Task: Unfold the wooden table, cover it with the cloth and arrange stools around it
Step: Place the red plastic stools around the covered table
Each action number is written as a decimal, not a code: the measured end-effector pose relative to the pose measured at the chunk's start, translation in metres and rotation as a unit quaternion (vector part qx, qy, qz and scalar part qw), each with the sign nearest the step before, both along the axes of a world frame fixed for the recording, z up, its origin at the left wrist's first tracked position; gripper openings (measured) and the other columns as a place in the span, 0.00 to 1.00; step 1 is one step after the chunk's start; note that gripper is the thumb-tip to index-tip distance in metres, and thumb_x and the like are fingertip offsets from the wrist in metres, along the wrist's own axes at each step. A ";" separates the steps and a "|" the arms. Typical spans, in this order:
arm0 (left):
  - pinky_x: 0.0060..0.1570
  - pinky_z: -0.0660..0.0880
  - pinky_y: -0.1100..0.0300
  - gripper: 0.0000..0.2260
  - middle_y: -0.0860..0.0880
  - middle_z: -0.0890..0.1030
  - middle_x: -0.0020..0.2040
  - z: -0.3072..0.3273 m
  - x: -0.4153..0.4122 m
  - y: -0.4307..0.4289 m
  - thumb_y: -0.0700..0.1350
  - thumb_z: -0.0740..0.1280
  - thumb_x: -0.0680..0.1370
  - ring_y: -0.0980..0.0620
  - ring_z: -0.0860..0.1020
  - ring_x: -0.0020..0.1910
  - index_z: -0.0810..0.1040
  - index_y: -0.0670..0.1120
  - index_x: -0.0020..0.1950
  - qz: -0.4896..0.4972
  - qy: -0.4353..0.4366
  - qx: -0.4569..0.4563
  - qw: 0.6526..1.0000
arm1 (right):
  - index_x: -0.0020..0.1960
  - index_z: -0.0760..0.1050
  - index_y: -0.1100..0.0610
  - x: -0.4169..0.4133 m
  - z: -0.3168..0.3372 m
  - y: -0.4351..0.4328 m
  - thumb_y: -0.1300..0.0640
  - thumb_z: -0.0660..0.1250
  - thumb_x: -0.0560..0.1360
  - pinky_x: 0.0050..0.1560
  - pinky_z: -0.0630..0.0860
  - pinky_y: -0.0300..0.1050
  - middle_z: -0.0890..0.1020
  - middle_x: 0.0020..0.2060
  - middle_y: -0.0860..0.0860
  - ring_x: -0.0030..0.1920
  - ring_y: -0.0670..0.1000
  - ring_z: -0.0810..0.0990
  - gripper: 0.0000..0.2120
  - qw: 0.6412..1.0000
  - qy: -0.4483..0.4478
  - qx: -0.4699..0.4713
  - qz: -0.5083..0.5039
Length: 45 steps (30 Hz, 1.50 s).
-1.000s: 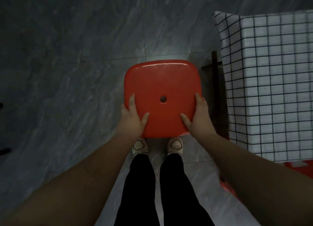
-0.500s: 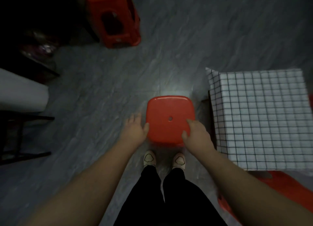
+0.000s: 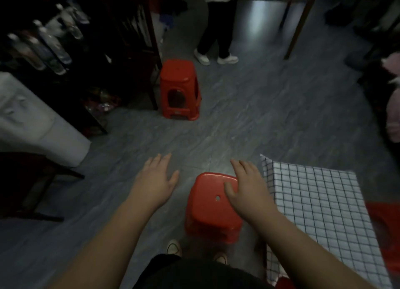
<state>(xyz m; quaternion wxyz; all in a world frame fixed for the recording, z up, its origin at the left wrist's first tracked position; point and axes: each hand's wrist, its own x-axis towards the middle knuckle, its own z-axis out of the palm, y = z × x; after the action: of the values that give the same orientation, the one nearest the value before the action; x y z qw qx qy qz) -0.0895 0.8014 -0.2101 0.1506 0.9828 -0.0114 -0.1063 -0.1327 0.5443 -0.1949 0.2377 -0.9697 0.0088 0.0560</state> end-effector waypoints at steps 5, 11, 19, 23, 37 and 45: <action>0.75 0.60 0.47 0.35 0.43 0.63 0.78 0.030 0.010 0.040 0.65 0.50 0.75 0.43 0.60 0.77 0.60 0.49 0.79 0.042 -0.042 -0.005 0.998 | 0.79 0.58 0.53 0.048 0.026 0.051 0.46 0.62 0.78 0.77 0.55 0.51 0.63 0.77 0.54 0.77 0.55 0.57 0.32 0.999 -0.030 0.011 0.041; 0.76 0.57 0.47 0.30 0.46 0.59 0.80 0.040 0.036 0.115 0.60 0.58 0.81 0.44 0.56 0.79 0.56 0.52 0.80 0.095 -0.058 -0.026 0.993 | 0.80 0.55 0.51 0.094 0.034 0.135 0.45 0.61 0.79 0.77 0.51 0.48 0.58 0.79 0.53 0.79 0.53 0.52 0.33 0.996 -0.028 0.011 0.082; 0.76 0.57 0.48 0.31 0.46 0.58 0.80 0.033 0.115 0.291 0.63 0.55 0.80 0.44 0.55 0.79 0.54 0.53 0.81 0.132 -0.041 -0.036 0.990 | 0.80 0.56 0.52 0.201 0.035 0.321 0.45 0.62 0.78 0.77 0.53 0.50 0.60 0.78 0.54 0.78 0.55 0.54 0.33 0.994 -0.044 -0.002 0.102; 0.76 0.56 0.48 0.31 0.44 0.57 0.80 0.047 0.168 0.380 0.61 0.56 0.81 0.44 0.56 0.78 0.53 0.52 0.81 0.116 -0.041 -0.011 0.992 | 0.80 0.56 0.51 0.255 0.045 0.418 0.45 0.62 0.79 0.77 0.53 0.49 0.59 0.78 0.53 0.78 0.54 0.55 0.33 0.993 -0.046 0.006 0.104; 0.75 0.57 0.45 0.31 0.45 0.56 0.81 0.050 0.379 0.413 0.61 0.55 0.81 0.44 0.54 0.79 0.52 0.52 0.81 0.029 -0.010 -0.032 0.999 | 0.79 0.57 0.52 0.416 0.034 0.443 0.46 0.62 0.79 0.77 0.56 0.53 0.61 0.77 0.53 0.78 0.55 0.56 0.32 0.999 -0.027 0.014 0.010; 0.75 0.55 0.48 0.30 0.46 0.56 0.81 0.036 0.575 0.320 0.60 0.57 0.81 0.45 0.54 0.79 0.52 0.53 0.81 -0.016 -0.023 -0.010 1.000 | 0.78 0.61 0.54 0.583 0.010 0.360 0.47 0.64 0.77 0.76 0.58 0.54 0.65 0.75 0.57 0.76 0.58 0.60 0.31 0.998 -0.039 0.025 -0.032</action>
<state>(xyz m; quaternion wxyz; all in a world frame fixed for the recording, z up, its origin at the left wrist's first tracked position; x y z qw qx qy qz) 0.4858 1.1217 -0.1741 0.1581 0.9832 -0.0314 -0.0854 0.4503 0.9043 -0.1848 0.2635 -0.9642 0.0295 0.0108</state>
